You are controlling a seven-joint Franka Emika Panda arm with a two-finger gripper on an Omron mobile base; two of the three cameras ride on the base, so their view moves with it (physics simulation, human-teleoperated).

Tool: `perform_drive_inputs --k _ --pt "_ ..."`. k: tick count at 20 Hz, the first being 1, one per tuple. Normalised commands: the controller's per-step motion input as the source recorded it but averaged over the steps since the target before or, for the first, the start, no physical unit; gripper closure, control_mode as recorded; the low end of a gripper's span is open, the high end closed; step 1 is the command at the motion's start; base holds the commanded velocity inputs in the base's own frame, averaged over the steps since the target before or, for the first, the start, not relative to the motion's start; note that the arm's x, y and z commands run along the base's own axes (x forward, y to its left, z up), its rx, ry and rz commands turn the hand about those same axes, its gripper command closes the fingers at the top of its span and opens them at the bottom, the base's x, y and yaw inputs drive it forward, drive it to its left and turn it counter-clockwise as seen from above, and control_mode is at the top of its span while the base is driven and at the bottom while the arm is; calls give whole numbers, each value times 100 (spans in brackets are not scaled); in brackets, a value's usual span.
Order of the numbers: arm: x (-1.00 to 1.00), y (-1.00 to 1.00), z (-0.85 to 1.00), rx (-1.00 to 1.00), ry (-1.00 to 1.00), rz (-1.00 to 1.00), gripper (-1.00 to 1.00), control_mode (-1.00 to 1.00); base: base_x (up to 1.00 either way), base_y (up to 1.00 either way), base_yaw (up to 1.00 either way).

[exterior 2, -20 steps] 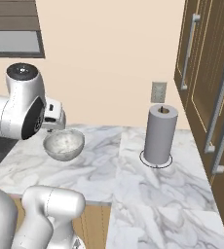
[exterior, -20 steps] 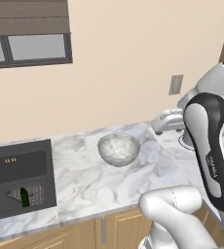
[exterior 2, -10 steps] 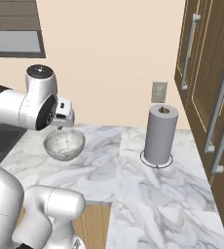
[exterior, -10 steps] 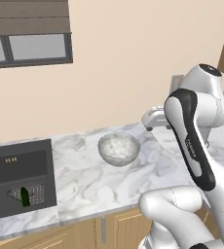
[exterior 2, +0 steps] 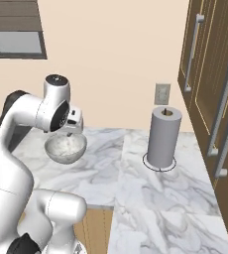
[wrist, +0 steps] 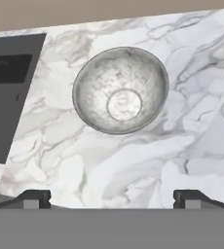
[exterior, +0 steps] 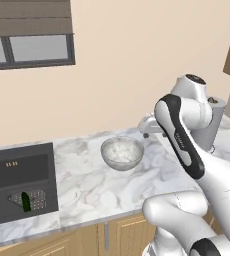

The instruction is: Clear the mugs and bowl far away from the sink.

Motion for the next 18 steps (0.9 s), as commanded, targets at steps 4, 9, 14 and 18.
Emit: perform_drive_inputs --k 4,9,14,18 --pt "32 -1 -46 0 3 -2 -100 -100 0 0 0" --pt "23 -6 -46 0 2 -1 -100 -100 0 0 0" --pt "6 -19 -39 0 0 0 -100 -100 0 0 0" --pt "28 -24 -33 0 0 0 -100 -100 0 0 0"
